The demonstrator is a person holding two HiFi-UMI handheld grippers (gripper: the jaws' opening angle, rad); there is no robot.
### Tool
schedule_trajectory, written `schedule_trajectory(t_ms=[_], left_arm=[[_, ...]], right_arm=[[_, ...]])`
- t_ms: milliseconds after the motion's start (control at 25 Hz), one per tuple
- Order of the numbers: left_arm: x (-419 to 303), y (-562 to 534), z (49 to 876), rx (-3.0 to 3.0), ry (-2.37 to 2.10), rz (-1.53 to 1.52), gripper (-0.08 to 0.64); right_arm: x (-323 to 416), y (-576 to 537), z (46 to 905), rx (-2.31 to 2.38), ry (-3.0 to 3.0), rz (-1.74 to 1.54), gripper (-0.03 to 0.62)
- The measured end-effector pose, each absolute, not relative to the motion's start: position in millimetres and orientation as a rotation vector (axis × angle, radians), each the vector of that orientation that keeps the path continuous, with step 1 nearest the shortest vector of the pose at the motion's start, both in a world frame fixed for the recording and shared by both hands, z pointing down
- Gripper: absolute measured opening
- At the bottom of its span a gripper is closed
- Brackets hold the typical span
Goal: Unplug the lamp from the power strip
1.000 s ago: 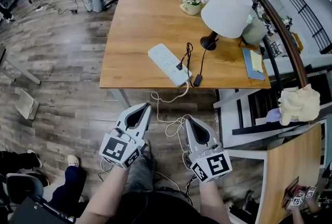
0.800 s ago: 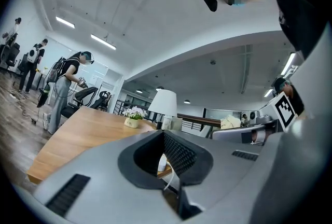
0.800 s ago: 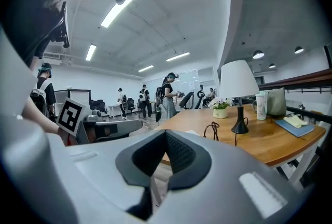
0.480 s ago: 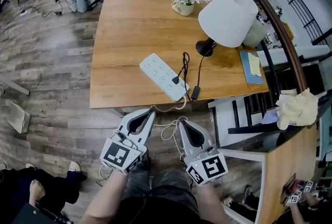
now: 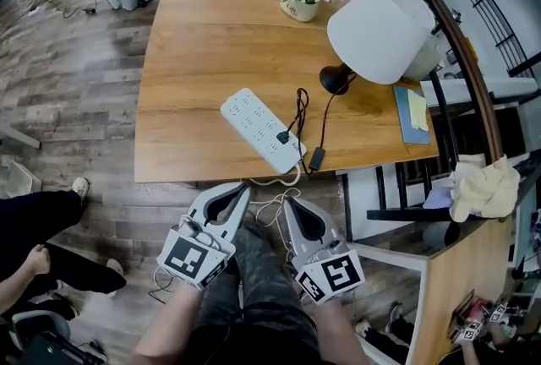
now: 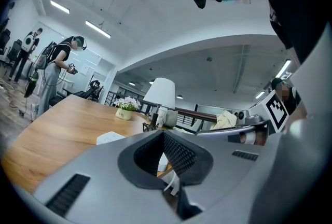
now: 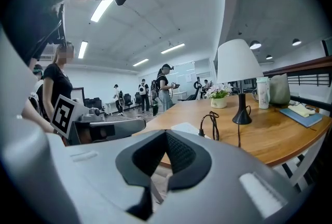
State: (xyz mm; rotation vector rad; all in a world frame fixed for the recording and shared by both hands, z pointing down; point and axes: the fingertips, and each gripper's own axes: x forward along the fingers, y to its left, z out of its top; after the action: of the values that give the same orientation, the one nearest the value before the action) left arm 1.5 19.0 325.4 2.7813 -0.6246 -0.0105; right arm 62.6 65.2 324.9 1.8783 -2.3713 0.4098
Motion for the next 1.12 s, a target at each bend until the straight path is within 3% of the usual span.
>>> schedule_trajectory(t_ms=[1120], left_arm=[[64, -36, 373, 2.789, -0.737, 0.338, -0.005]], right_arm=[[109, -10, 374, 1.695, -2.421, 0.528, 0.008]])
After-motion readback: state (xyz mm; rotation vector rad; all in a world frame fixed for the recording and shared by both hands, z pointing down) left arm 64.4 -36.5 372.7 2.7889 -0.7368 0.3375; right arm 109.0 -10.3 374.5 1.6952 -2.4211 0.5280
